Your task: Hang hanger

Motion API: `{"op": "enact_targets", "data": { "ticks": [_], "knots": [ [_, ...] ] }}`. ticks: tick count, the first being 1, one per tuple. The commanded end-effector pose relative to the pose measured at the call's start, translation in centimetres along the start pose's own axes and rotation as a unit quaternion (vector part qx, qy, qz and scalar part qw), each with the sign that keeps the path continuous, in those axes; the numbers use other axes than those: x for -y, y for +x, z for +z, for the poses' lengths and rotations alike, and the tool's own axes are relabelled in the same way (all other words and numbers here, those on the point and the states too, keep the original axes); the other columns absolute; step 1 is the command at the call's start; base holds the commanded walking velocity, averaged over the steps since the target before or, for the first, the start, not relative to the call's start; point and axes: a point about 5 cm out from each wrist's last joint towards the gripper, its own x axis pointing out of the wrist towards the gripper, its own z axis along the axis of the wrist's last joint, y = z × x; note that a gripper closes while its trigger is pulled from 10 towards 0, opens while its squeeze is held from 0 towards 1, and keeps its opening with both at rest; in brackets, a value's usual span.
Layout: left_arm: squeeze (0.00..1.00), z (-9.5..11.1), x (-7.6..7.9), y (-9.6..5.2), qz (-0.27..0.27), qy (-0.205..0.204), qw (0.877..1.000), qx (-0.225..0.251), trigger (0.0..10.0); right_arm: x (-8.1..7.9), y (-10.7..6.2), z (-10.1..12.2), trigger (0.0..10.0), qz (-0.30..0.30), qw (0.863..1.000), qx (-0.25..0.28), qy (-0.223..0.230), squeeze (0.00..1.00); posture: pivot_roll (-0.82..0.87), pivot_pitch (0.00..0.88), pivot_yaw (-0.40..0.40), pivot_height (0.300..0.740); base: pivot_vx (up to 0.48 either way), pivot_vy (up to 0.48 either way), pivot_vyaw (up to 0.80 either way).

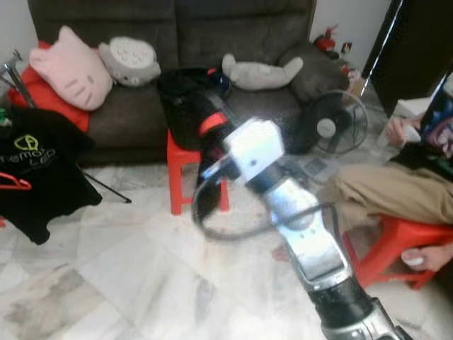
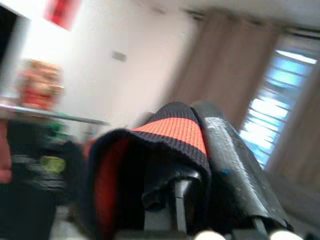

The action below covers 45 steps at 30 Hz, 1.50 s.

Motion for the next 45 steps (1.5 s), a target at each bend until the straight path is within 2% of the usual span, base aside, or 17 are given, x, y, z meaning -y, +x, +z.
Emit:
{"op": "enact_targets", "data": {
  "ticks": [1,2,5,6,7,9,11,13,16,18,19,21,28,32,35,42,45],
  "knots": [
    [0.00,-0.2,0.3,0.0,-0.004,0.000,1.000,-0.004,10.0,-0.8,-0.4,0.1,10.0,0.038,0.999,0.006,0.025,0.00,-0.09,0.054,0.018,0.740,0.000,0.000,0.00],
    [0.00,-0.2,0.3,0.0,-0.004,0.000,1.000,-0.005,10.0,-2.0,-1.1,-0.6,10.0,0.081,0.995,-0.014,0.052,0.00,-0.09,0.054,0.018,0.740,0.000,0.000,0.00],
    [0.00,-0.2,0.3,0.0,-0.004,0.000,1.000,-0.005,10.0,-2.9,-2.0,-1.6,10.0,0.116,0.991,-0.039,0.061,0.00,-0.09,0.054,0.018,0.740,0.000,0.000,0.00],
    [0.00,-0.2,0.4,0.0,-0.005,-0.001,1.000,-0.005,10.0,-3.0,-2.8,-3.0,10.0,0.112,0.989,-0.070,0.066,0.00,-0.08,0.053,0.015,0.740,0.000,0.000,0.00],
    [0.00,-0.2,0.4,0.0,-0.005,-0.001,1.000,-0.005,10.0,-3.0,-2.8,-3.0,10.0,0.112,0.989,-0.070,0.066,0.00,-0.08,0.053,0.015,0.740,0.000,0.000,0.00],
    [0.00,-0.2,0.4,0.0,-0.005,-0.002,1.000,-0.005,10.0,-1.8,-3.5,-4.6,10.0,0.057,0.990,-0.103,0.074,0.00,-0.08,0.052,0.014,0.740,0.000,0.000,0.00],
    [0.00,-0.2,0.4,0.0,-0.006,-0.001,1.000,-0.006,10.0,0.1,-4.9,-7.2,10.0,-0.021,0.982,-0.163,0.089,0.00,-0.08,0.047,0.016,0.740,0.000,0.000,0.00],
    [0.00,-0.2,0.3,0.0,-0.006,0.001,1.000,-0.007,10.0,1.5,-7.1,-10.3,10.0,-0.085,0.960,-0.246,0.100,0.00,-0.09,0.041,0.019,0.740,0.000,0.000,0.00],
    [0.00,-0.3,0.3,-0.1,-0.007,0.004,1.000,-0.007,10.0,3.0,-11.5,-14.2,10.0,-0.174,0.912,-0.358,0.099,0.00,-0.08,0.033,0.017,0.740,0.000,0.000,0.00],
    [0.00,-0.3,0.3,-0.1,-0.008,0.000,1.000,-0.006,10.0,3.5,-13.6,-15.2,10.0,-0.226,0.885,-0.383,0.135,0.00,-0.08,0.026,0.016,0.740,0.000,0.000,0.00],
    [0.00,-0.3,0.3,-0.1,-0.008,0.000,1.000,-0.006,10.0,3.5,-13.6,-15.2,10.0,-0.226,0.885,-0.383,0.135,0.00,-0.08,0.026,0.016,0.740,0.000,0.000,0.00],
    [0.00,-0.4,0.3,-0.1,-0.006,-0.001,1.000,-0.006,10.0,4.0,-15.3,-15.5,10.0,-0.267,0.866,-0.398,0.138,0.00,-0.07,0.012,0.018,0.740,0.000,0.000,0.00],
    [0.00,-0.6,0.1,-0.2,0.007,-0.009,1.000,-0.007,10.0,4.8,-14.3,-14.4,10.0,-0.316,0.875,-0.350,0.104,0.00,-0.07,0.000,0.025,0.740,0.000,0.000,0.00],
    [0.00,-0.8,0.1,-0.2,0.010,-0.017,1.000,-0.008,10.0,4.3,-14.0,-14.0,10.0,-0.310,0.883,-0.337,0.102,0.00,-0.06,0.000,0.021,0.740,0.000,0.000,0.00],
    [0.00,-1.0,0.1,-0.3,0.011,-0.021,1.000,-0.008,10.0,3.9,-14.3,-13.9,10.0,-0.323,0.878,-0.334,0.118,0.00,-0.06,0.000,0.021,0.740,0.000,0.000,0.00],
    [0.00,-1.2,0.1,-0.4,0.012,-0.022,1.000,-0.009,10.0,3.2,-14.5,-13.2,10.0,-0.303,0.889,-0.328,0.098,0.00,-0.07,0.000,0.019,0.740,0.000,0.000,0.20],
    [0.00,-1.2,0.1,-0.4,0.010,-0.020,1.000,-0.009,10.0,3.1,-14.5,-13.3,10.0,-0.304,0.888,-0.331,0.096,0.00,-0.07,0.000,0.022,0.740,0.000,0.000,0.78]
  ]
}}
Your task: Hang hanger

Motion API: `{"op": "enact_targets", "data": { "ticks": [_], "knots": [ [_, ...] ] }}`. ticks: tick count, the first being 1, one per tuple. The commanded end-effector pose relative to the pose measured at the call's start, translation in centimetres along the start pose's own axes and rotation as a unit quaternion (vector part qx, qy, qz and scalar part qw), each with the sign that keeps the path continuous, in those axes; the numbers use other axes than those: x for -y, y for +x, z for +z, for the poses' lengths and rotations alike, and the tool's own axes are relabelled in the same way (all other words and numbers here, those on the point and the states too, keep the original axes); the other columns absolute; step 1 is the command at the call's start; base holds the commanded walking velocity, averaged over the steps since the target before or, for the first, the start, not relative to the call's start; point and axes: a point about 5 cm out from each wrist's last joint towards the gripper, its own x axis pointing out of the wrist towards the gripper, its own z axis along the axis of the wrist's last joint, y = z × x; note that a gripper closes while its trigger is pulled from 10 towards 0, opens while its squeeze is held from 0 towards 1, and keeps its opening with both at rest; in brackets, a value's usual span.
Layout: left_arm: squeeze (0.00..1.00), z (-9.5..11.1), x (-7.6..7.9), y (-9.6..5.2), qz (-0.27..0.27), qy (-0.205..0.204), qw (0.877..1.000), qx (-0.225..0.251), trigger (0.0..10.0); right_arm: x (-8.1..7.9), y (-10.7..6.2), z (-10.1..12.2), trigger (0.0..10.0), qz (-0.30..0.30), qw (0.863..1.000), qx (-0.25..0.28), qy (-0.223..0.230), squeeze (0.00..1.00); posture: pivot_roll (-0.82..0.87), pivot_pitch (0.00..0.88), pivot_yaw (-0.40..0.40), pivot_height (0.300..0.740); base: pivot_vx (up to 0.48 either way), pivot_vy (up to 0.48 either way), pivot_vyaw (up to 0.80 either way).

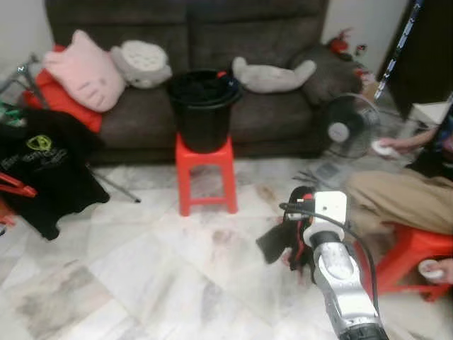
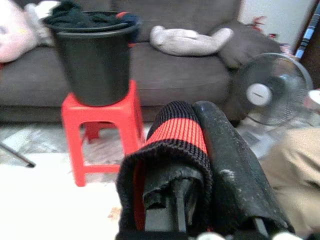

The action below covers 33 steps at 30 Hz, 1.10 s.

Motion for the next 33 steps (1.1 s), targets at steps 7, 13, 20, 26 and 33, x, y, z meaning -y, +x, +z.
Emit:
{"op": "enact_targets", "data": {
  "ticks": [7,13,20,26,33],
  "knots": [
    [0.00,-1.1,-0.1,-0.3,0.004,-0.009,1.000,-0.015,10.0,-0.6,0.2,1.2,10.0,0.007,1.000,0.024,-0.005,0.00,-0.07,0.000,0.016,0.740,0.000,0.000,0.80],
    [0.00,-1.0,-0.1,-0.3,0.004,-0.009,1.000,-0.013,10.0,-0.4,0.3,1.2,10.0,0.006,1.000,0.023,-0.009,0.00,-0.07,0.000,0.020,0.740,0.000,0.000,0.80],
    [0.00,-0.5,-0.3,-0.1,0.009,0.002,1.000,-0.007,10.0,-0.3,0.9,1.6,10.0,0.000,1.000,0.024,-0.012,0.00,-0.05,0.009,0.027,0.740,0.000,0.000,0.80],
    [0.00,-0.3,-0.4,0.0,0.013,0.009,1.000,-0.006,10.0,-0.5,1.3,2.0,10.0,0.001,1.000,0.029,-0.012,0.00,-0.05,0.031,0.030,0.740,0.000,-0.276,0.80],
    [0.00,-0.3,-0.3,0.0,0.012,0.006,1.000,-0.008,10.0,-0.4,1.5,2.2,10.0,0.001,0.999,0.031,-0.021,0.00,-0.06,0.041,0.028,0.740,0.000,-0.275,0.80]
  ]
}}
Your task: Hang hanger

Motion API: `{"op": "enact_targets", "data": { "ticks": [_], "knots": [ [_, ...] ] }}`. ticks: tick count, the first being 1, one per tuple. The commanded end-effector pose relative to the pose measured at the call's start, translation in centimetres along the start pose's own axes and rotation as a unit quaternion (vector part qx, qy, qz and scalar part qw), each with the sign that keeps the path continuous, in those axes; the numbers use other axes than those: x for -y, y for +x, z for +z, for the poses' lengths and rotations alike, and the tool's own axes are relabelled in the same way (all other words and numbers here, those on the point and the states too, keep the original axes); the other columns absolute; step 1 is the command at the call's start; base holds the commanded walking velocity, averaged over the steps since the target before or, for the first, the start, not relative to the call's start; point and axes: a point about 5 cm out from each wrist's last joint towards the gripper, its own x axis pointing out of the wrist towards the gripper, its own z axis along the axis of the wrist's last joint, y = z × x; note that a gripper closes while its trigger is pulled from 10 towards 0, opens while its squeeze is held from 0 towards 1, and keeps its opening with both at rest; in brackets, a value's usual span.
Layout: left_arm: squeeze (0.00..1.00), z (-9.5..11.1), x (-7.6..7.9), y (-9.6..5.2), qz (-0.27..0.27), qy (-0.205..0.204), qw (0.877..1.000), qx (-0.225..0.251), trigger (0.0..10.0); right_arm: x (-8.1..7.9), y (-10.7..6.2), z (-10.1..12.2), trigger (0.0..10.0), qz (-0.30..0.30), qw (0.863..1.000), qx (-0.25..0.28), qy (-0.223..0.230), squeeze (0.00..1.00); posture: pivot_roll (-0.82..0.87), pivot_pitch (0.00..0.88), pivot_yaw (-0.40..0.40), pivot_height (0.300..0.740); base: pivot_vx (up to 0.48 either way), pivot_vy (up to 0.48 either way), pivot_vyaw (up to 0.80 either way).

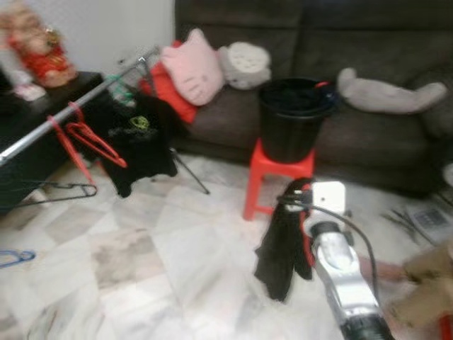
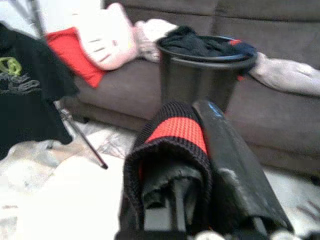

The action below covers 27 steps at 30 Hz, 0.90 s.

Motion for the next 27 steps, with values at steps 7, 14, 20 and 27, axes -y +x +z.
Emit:
{"op": "enact_targets", "data": {
  "ticks": [7,14,20,27],
  "knots": [
    [0.00,-0.50,-0.30,-0.08,0.003,0.000,1.000,-0.012,10.0,-1.00,0.57,1.19,10.0,0.014,1.000,0.020,0.000,0.00,-0.06,0.047,0.027,0.740,0.000,0.000,0.80],
    [0.00,-0.47,-0.25,-0.07,0.002,0.001,1.000,-0.013,10.0,-1.07,0.71,1.24,10.0,0.017,1.000,0.017,-0.003,0.00,-0.06,0.049,0.024,0.740,0.000,0.000,0.80],
    [0.00,-0.40,-0.24,-0.05,0.002,0.014,1.000,-0.011,10.0,-0.99,0.83,1.35,10.0,0.016,1.000,0.019,-0.004,0.00,-0.06,0.053,0.022,0.740,0.000,-0.148,0.80],
    [0.00,-0.45,-0.21,-0.06,0.000,0.009,1.000,-0.013,10.0,-0.90,0.92,1.35,10.0,0.015,1.000,0.018,-0.007,0.00,-0.06,0.053,0.022,0.740,0.000,-0.342,0.80]
  ]
}}
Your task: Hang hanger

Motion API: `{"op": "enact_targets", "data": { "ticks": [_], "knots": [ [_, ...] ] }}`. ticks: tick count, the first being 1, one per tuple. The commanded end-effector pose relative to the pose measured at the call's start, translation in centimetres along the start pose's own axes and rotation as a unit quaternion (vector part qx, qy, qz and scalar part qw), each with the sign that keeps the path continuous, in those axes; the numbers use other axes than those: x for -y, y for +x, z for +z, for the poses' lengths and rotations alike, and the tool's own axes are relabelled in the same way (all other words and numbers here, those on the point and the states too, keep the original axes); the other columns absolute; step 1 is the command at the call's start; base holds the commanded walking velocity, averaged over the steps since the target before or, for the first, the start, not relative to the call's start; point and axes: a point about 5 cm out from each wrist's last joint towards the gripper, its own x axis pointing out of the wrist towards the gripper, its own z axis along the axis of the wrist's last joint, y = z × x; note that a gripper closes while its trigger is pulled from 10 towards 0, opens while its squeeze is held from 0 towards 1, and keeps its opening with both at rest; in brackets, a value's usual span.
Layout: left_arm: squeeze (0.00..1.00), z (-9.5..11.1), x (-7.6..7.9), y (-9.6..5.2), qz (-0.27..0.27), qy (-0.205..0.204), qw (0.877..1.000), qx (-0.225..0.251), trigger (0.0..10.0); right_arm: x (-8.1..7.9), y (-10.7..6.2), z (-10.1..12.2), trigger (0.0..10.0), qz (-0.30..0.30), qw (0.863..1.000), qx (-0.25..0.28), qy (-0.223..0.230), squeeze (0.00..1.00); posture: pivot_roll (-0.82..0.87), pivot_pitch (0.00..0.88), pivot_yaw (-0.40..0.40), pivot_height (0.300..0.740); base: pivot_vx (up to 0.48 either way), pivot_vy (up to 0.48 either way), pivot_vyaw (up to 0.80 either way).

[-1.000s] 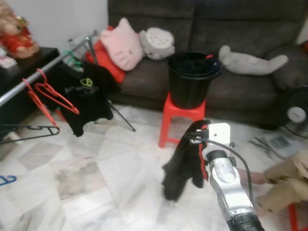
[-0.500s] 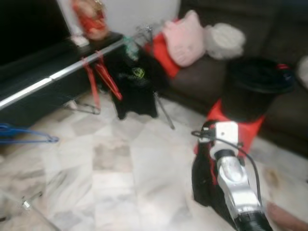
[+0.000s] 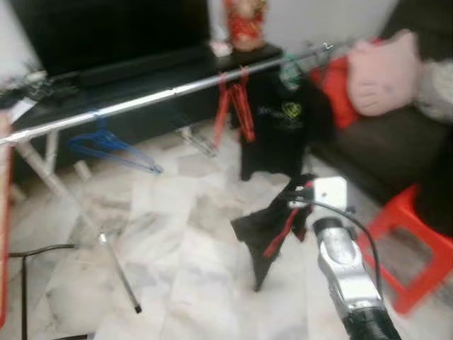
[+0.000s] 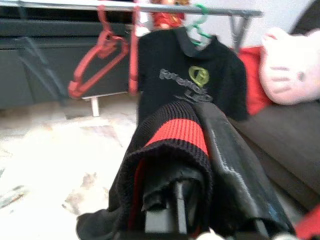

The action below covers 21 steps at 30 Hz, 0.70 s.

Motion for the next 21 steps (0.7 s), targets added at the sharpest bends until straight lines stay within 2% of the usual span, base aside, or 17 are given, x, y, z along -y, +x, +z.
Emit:
{"op": "enact_targets", "data": {
  "ticks": [1,6,7,16,18,21],
  "knots": [
    [0.00,-0.23,-0.12,-0.02,-0.002,0.005,1.000,-0.008,10.0,-0.81,0.21,0.56,10.0,0.011,1.000,0.009,0.003,0.00,-0.06,0.053,0.022,0.740,0.000,0.000,0.64],
    [0.00,-0.29,-0.08,-0.03,-0.004,0.001,1.000,-0.010,10.0,-0.82,0.22,0.51,10.0,0.013,1.000,0.007,0.005,0.00,-0.06,0.047,0.021,0.740,0.000,0.000,0.55],
    [0.00,-0.32,-0.08,-0.04,-0.004,0.000,1.000,-0.010,10.0,-0.79,0.27,0.36,10.0,0.010,1.000,0.001,0.016,0.00,-0.06,0.041,0.020,0.740,0.000,0.000,0.00],
    [0.00,-0.44,-0.03,-0.08,-0.005,-0.002,1.000,-0.011,10.0,-0.81,0.36,0.05,10.0,0.007,1.000,-0.011,0.015,0.00,-0.06,0.019,0.016,0.740,0.000,0.000,0.00],
    [0.00,-0.40,-0.05,-0.08,-0.004,0.010,1.000,-0.008,10.0,-0.80,0.36,-0.06,10.0,0.004,1.000,-0.014,0.018,0.00,-0.07,0.014,0.016,0.740,0.000,0.000,0.00],
    [0.00,-0.42,-0.04,-0.09,-0.004,0.009,1.000,-0.008,10.0,-0.82,0.36,-0.09,10.0,0.004,1.000,-0.015,0.019,0.00,-0.07,0.011,0.016,0.740,0.000,-0.316,0.00]
  ]
}}
